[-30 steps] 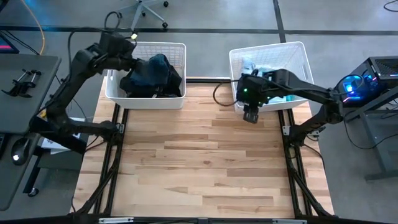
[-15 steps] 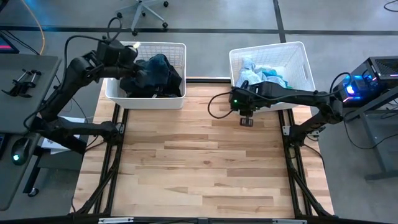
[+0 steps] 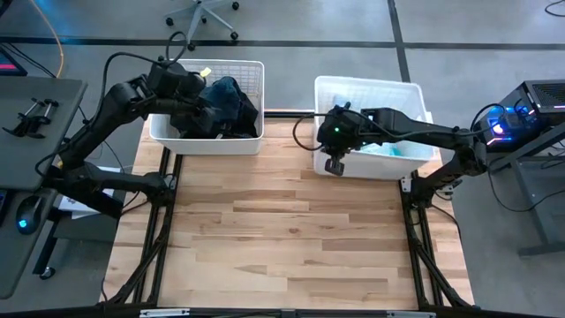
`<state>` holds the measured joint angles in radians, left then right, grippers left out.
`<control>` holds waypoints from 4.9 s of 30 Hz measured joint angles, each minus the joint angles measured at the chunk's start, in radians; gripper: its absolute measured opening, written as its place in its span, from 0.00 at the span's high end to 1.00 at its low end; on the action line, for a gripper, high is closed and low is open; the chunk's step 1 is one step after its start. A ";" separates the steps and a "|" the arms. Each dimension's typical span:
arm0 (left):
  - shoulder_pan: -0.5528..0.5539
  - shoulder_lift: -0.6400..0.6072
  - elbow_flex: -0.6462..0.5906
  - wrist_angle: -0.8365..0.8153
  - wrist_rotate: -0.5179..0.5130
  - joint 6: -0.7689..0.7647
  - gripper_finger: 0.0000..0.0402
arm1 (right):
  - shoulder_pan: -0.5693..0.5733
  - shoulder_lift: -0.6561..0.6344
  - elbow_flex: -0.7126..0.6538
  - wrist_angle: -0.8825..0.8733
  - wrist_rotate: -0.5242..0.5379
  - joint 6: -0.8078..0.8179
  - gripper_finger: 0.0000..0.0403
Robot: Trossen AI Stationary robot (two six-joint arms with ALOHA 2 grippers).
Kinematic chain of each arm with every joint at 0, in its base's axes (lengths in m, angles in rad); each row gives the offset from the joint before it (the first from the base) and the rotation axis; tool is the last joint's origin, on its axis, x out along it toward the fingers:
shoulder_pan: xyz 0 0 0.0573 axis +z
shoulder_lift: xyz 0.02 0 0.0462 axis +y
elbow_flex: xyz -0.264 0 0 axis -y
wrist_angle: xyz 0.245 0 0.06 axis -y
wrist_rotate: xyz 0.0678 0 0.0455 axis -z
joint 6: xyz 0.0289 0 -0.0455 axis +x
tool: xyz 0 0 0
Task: Sort clothes
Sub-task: Adjust the right white laundry organizer, then adjust the left white laundry organizer, then return to Home Position
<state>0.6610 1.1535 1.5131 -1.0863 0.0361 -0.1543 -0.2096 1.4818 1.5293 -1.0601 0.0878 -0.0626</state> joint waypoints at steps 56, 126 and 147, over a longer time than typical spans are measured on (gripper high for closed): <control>-0.403 0.019 -0.346 -0.116 -0.337 0.101 0.66 | 0.151 0.069 0.355 -0.059 0.014 0.093 0.51; -0.304 0.026 -0.374 -0.026 -0.065 0.312 0.77 | 0.223 -0.029 0.353 -0.080 0.104 0.185 0.51; -0.421 -0.178 -0.187 0.188 -0.106 -0.106 0.59 | 0.512 -0.404 0.347 -0.172 0.126 0.437 0.51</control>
<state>0.2405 0.9758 1.3259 -0.8982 -0.0694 -0.2603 0.3025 1.0775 1.8765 -1.2318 0.2136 0.3740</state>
